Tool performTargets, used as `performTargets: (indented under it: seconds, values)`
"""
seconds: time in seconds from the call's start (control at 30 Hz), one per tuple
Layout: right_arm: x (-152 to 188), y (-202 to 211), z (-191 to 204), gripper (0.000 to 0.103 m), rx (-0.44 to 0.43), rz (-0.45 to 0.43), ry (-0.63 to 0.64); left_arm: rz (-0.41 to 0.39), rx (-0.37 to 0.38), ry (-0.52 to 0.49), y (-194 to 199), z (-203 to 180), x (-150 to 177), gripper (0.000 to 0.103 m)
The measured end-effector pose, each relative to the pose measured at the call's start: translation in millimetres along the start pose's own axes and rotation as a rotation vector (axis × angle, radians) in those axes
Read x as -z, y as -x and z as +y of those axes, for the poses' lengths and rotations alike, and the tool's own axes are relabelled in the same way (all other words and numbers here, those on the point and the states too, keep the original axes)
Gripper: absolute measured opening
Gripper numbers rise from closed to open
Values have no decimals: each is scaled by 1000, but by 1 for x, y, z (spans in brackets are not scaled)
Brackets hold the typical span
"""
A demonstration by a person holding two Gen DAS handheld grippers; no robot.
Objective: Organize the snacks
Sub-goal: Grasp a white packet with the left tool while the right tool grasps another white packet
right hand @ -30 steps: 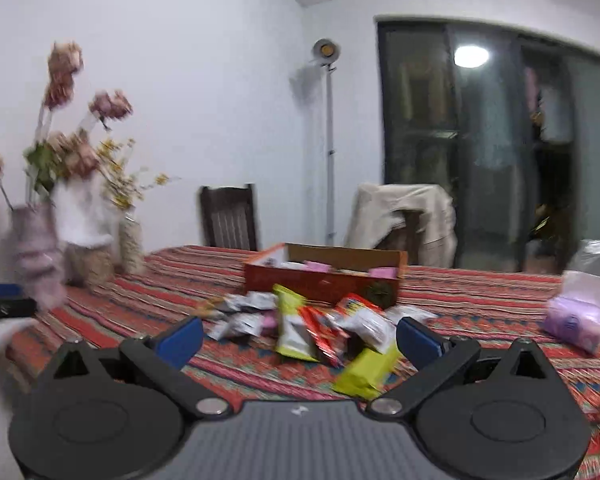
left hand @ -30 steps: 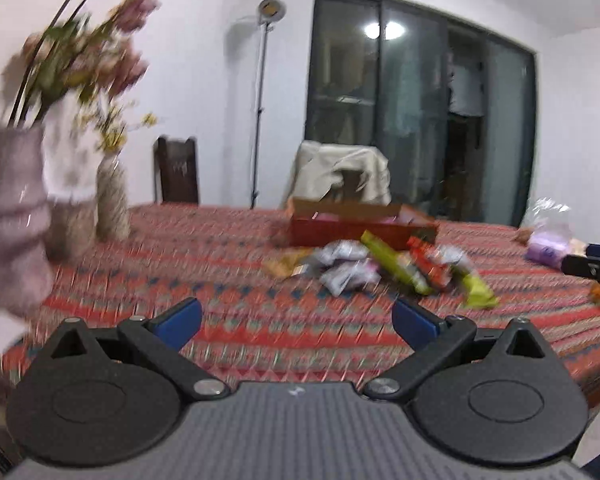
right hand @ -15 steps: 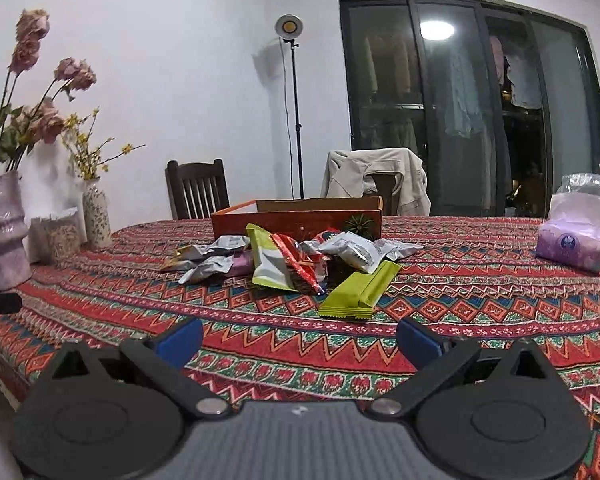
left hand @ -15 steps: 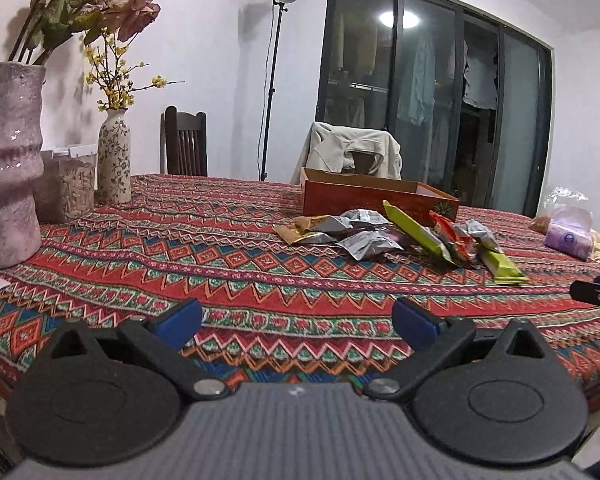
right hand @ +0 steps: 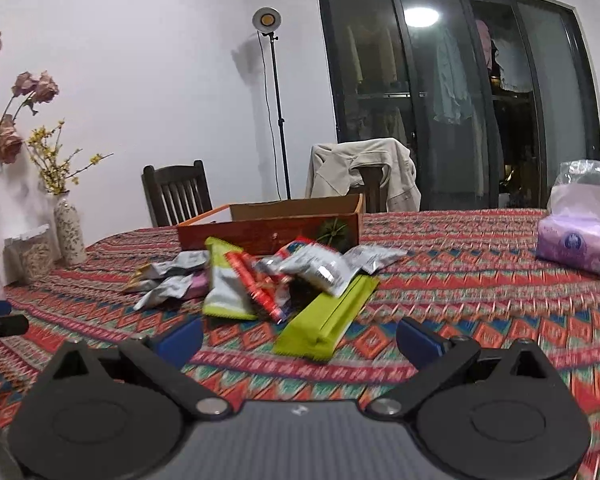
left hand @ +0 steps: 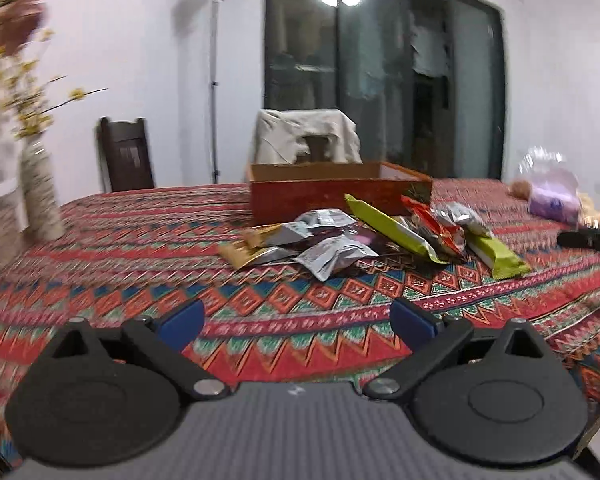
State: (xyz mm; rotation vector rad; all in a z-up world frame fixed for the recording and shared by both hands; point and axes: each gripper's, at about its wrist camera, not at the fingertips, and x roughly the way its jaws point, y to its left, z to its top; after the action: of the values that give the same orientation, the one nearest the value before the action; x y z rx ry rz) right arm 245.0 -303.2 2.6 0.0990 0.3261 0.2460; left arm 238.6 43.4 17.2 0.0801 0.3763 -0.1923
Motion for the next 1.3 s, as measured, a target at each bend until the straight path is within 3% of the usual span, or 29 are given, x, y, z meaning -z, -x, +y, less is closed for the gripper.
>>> performTargets:
  seconds: [0.1, 0.23, 0.37, 0.5, 0.57, 0.73, 0.8, 0.83, 0.87, 0.9, 1.07, 1.3]
  values:
    - [-10, -20, -13, 103, -25, -8, 25, 13, 57, -58, -30, -5, -14, 96]
    - [-24, -61, -24, 103, -75, 86, 87, 81, 162, -108, -82, -7, -33, 80]
    - [-41, -100, -26, 102, -47, 120, 188, 126, 218, -194, -133, -7, -46, 79]
    - [-56, -137, -33, 90, -107, 171, 247, 161, 292, -230, -168, -4, -57, 80]
    - [-61, -157, -37, 82, -133, 211, 263, 202, 314, -229, -186, -5, -59, 80]
    - [-66, -185, -41, 81, -182, 225, 286, 288, 342, -177, -211, -11, -58, 80]
    - [-67, -192, -43, 78, -199, 228, 270, 310, 348, -155, -212, -13, -58, 74]
    - [-67, -196, -45, 72, -205, 239, 255, 308, 329, -151, -209, -13, -58, 64]
    - [-67, -199, -47, 57, -216, 252, 237, 305, 320, -151, -205, -13, -57, 50]
    - [-66, -201, -49, 45, -229, 261, 217, 307, 317, -140, -200, -12, -56, 50]
    - [-65, -186, -49, 43, -214, 257, 185, 299, 271, -63, -161, -12, -50, 49]
    - [-56, -113, -35, 43, -137, 188, 210, 225, 214, 75, -82, -22, -46, 49]
